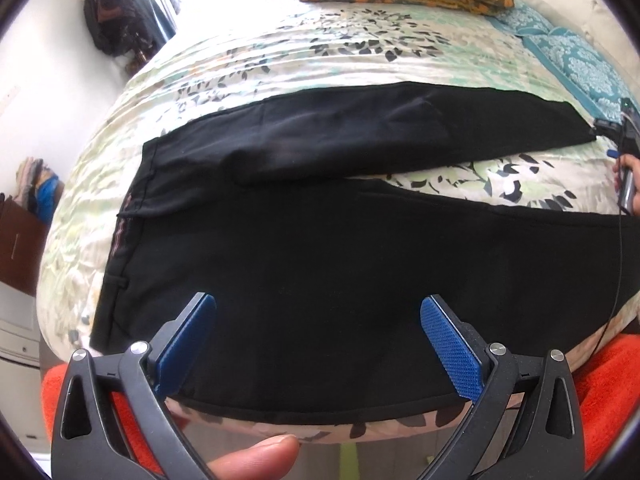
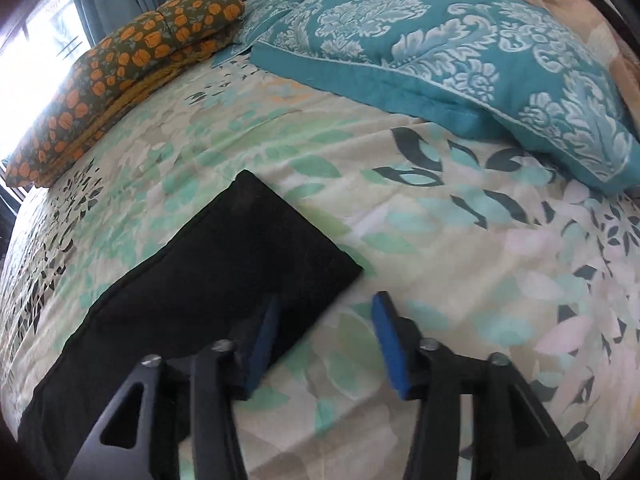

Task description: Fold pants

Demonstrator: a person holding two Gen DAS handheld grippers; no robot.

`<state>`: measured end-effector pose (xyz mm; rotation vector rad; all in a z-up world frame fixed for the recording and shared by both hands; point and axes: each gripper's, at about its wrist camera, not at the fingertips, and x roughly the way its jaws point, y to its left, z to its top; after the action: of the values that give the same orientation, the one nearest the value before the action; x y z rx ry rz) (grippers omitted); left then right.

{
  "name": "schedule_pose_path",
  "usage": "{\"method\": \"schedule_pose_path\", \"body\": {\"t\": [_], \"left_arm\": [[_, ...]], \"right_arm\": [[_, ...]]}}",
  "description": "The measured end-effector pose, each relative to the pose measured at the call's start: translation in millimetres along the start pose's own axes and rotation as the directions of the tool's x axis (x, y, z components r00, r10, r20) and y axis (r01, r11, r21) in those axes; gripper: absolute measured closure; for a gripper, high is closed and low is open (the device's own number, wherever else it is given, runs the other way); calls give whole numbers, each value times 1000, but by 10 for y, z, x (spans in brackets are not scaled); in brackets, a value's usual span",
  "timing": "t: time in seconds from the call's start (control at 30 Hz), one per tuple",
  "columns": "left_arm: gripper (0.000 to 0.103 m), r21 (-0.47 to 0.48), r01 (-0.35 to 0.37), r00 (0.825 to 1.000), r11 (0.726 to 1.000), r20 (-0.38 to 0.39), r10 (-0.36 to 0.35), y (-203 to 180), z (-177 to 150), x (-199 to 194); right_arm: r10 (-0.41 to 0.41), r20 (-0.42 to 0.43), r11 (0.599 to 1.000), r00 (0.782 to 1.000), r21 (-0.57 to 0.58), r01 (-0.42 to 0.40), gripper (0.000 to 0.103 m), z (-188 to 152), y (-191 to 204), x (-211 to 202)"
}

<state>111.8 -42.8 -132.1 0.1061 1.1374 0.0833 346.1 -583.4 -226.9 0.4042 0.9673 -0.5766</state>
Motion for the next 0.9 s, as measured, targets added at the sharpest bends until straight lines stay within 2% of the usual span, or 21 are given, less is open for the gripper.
{"method": "schedule_pose_path", "body": {"t": [0.07,0.13,0.23,0.3,0.43,0.6,0.73,0.83,0.9], "left_arm": [[1,-24,-6,1000,1000,-4,6,51,13,14],[1,-38,-7,1000,999,4,8,97,8,-6],[1,-30,-16,1000,999,24,17,122,-26,-59],[1,-26,-22,999,999,34,22,147,-60,-102],[1,-36,-13,999,999,49,14,240,-128,-192],[1,-51,-7,996,999,85,11,370,-196,-356],[1,-63,3,993,998,115,4,463,-267,-485],[1,-70,10,991,997,135,-1,522,-358,-545],[1,-68,8,989,998,147,2,543,-454,-499]], "right_arm": [[-14,59,1000,998,-3,15,32,-110,-69,-302],[10,91,1000,996,-22,-8,29,-264,-71,-651],[94,131,991,987,-107,-80,15,-627,61,-1252],[152,144,976,978,-177,-125,11,-986,233,-1671],[260,113,929,959,-298,-217,9,-1795,640,-2292],[338,59,879,939,-375,-293,9,-2675,1040,-2773],[385,-16,825,923,-443,-352,9,-3107,1306,-3038],[390,-25,792,920,-501,-349,9,-3340,1419,-3218],[379,-15,786,925,-522,-331,9,-3484,1427,-3299]]}}
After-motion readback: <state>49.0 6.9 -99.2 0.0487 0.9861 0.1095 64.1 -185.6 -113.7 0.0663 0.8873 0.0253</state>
